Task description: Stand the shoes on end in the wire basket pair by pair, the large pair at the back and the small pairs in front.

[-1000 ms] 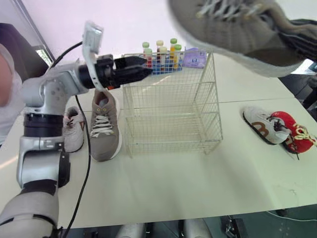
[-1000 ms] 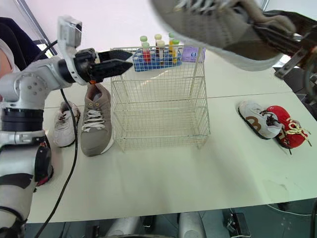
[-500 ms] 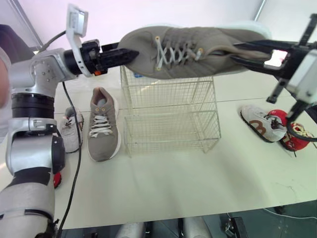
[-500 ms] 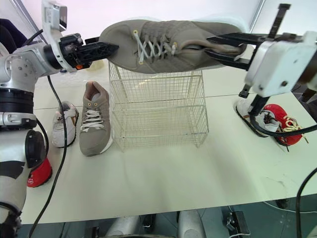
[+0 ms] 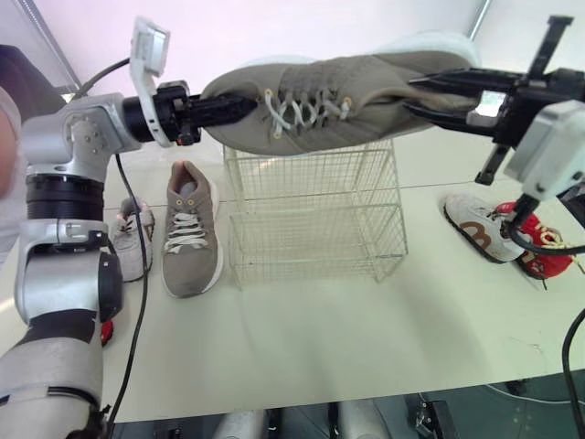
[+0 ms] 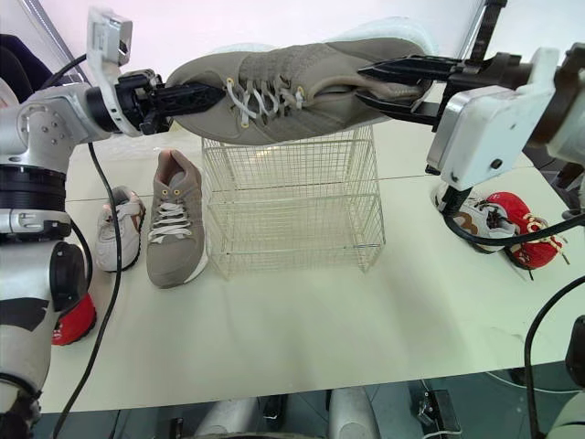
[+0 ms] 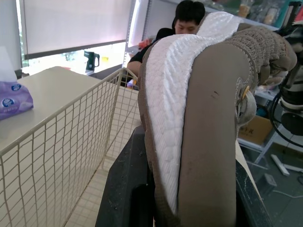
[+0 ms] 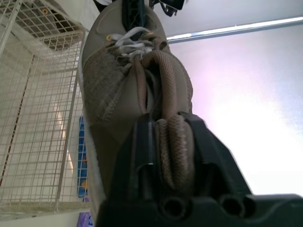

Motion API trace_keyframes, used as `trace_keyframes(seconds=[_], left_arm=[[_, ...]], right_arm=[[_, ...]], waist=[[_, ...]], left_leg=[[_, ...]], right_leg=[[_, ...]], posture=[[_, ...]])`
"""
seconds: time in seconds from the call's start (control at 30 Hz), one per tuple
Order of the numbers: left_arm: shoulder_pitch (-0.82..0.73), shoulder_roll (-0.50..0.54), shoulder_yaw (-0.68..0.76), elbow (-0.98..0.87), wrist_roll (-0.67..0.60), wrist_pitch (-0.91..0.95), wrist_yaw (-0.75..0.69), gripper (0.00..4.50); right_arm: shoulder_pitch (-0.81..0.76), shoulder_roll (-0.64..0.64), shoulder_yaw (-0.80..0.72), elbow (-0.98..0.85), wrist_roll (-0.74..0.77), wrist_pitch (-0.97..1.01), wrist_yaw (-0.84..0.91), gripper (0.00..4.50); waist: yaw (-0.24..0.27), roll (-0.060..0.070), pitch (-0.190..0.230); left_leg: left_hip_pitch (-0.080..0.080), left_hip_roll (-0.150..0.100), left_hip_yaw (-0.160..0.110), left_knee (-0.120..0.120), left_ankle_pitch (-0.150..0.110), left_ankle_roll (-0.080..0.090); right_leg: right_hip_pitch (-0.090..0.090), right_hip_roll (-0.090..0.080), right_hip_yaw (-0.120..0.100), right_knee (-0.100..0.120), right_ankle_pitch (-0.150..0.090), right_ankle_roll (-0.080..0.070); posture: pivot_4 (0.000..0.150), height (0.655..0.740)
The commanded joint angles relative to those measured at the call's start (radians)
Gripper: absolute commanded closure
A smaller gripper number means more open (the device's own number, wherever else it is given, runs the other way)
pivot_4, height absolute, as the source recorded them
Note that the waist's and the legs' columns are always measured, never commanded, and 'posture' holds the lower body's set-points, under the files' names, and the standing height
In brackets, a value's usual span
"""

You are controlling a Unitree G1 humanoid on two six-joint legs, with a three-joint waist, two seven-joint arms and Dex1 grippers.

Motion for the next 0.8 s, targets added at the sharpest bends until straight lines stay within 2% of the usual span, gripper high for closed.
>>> trace_keyframes(seconds=[0.03, 0.1, 0.13, 0.27, 0.37, 0.5, 0.6, 0.7, 0.8], left_arm=[[-0.017, -0.017, 0.029, -0.049, -0.025, -0.002, -0.006, 4.00], [-0.014, -0.035, 0.064, -0.049, -0.046, 0.020, 0.040, 4.00], [-0.010, -0.043, 0.086, -0.054, -0.065, 0.041, 0.059, 4.00], [0.033, -0.065, 0.157, -0.114, -0.125, 0.111, 0.131, 4.00], [0.074, -0.090, 0.214, -0.177, -0.173, 0.149, 0.203, 4.00], [0.096, -0.154, 0.289, -0.231, -0.254, 0.193, 0.308, 4.00], [0.112, -0.207, 0.312, -0.284, -0.297, 0.203, 0.371, 4.00], [0.121, -0.259, 0.326, -0.330, -0.341, 0.212, 0.426, 4.00], [0.125, -0.295, 0.330, -0.363, -0.378, 0.222, 0.473, 4.00]], right_arm=[[-0.019, -0.018, -0.064, -0.039, 0.122, 0.195, -0.008, 1.37], [0.000, -0.045, -0.128, -0.070, 0.266, 0.388, -0.014, 0.22], [0.012, -0.061, -0.175, -0.078, 0.360, 0.511, -0.028, 0.03], [0.080, -0.081, -0.384, -0.082, 0.664, 0.880, -0.118, 0.03], [0.152, -0.025, -0.577, -0.037, 0.969, 1.115, -0.309, 0.03], [0.303, 0.101, -0.673, -0.086, 1.196, 1.165, -0.500, 0.03], [0.365, 0.204, -0.629, -0.142, 1.299, 1.119, -0.602, 0.03], [0.313, 0.301, -0.510, -0.165, 1.323, 1.053, -0.673, 0.03], [0.181, 0.407, -0.375, -0.123, 1.235, 0.977, -0.710, 0.03]], waist=[[0.001, 0.000, 0.000], [0.005, 0.000, 0.000], [0.006, -0.001, 0.000], [0.003, -0.001, 0.000], [0.002, -0.001, 0.000], [0.005, -0.001, 0.000], [0.004, -0.001, 0.000], [-0.001, -0.001, 0.000], [-0.005, 0.000, 0.000]], left_leg=[[0.000, 0.000, 0.000, 0.000, 0.000, 0.000], [0.000, 0.000, 0.000, 0.000, 0.000, 0.001], [0.000, 0.000, -0.001, 0.000, -0.001, 0.002], [-0.002, 0.000, -0.001, 0.000, -0.002, 0.004], [-0.002, 0.000, -0.001, 0.000, -0.001, 0.005], [-0.002, 0.000, -0.001, 0.001, -0.001, 0.006], [-0.002, 0.000, -0.001, 0.003, -0.001, 0.006], [-0.002, 0.000, 0.000, 0.003, -0.001, 0.006], [-0.001, 0.000, 0.001, 0.003, 0.000, 0.005]], right_leg=[[0.000, 0.000, 0.000, 0.000, 0.000, 0.000], [0.000, 0.000, 0.000, 0.000, 0.000, 0.000], [0.000, 0.000, 0.000, 0.000, 0.000, 0.000], [0.000, -0.001, 0.000, -0.001, 0.000, 0.000], [-0.001, -0.001, 0.000, -0.001, 0.000, 0.000], [0.000, -0.001, 0.000, 0.000, 0.000, 0.000], [0.001, -0.002, 0.000, 0.000, 0.000, 0.000], [0.001, -0.002, 0.000, 0.001, 0.001, 0.001], [0.000, -0.001, 0.001, 0.002, 0.001, 0.001]], posture=[[0.150, 0.7400], [0.150, 0.7400], [0.150, 0.7400], [0.150, 0.7400], [0.150, 0.7400], [0.150, 0.7400], [0.150, 0.7400], [0.150, 0.7400], [0.150, 0.7400]])
